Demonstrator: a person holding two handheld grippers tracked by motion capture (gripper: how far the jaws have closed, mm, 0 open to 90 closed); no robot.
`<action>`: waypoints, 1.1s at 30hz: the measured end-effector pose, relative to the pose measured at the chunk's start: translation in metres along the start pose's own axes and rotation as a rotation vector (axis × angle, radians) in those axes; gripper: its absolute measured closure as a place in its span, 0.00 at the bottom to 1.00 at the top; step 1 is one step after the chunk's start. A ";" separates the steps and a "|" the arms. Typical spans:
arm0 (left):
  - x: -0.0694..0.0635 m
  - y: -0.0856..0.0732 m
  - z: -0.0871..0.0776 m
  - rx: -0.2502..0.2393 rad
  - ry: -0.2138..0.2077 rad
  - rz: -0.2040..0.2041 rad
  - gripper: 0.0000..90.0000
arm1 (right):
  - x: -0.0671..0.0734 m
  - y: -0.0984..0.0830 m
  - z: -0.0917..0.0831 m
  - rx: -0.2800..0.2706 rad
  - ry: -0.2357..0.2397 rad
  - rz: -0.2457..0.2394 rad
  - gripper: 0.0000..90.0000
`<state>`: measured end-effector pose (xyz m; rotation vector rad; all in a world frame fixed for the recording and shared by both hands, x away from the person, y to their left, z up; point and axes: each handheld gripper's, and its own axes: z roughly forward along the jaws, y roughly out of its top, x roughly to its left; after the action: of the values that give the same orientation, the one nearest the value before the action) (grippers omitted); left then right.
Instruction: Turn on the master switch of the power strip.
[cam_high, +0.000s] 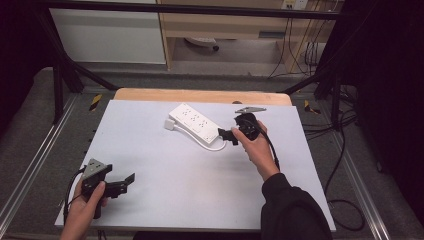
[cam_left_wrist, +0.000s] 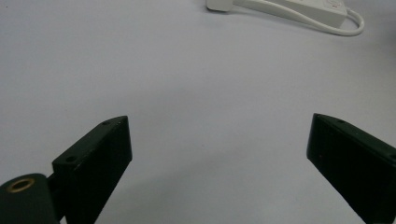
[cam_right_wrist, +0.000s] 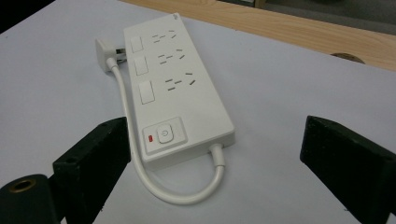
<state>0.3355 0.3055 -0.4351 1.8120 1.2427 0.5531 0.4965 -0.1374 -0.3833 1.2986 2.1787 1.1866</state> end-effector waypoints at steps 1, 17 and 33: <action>0.000 0.000 0.000 -0.001 0.000 -0.002 0.07 | -0.001 0.000 -0.003 -0.001 -0.002 0.000 0.10; 0.000 0.000 0.000 0.003 -0.002 -0.007 0.07 | -0.013 -0.005 -0.027 -0.050 -0.006 0.017 0.10; -0.001 0.000 0.000 0.002 -0.006 -0.002 0.07 | -0.022 -0.022 -0.057 -0.091 -0.022 0.017 0.11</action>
<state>0.3352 0.3045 -0.4355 1.8127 1.2409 0.5449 0.4592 -0.1885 -0.3696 1.2884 2.0771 1.2560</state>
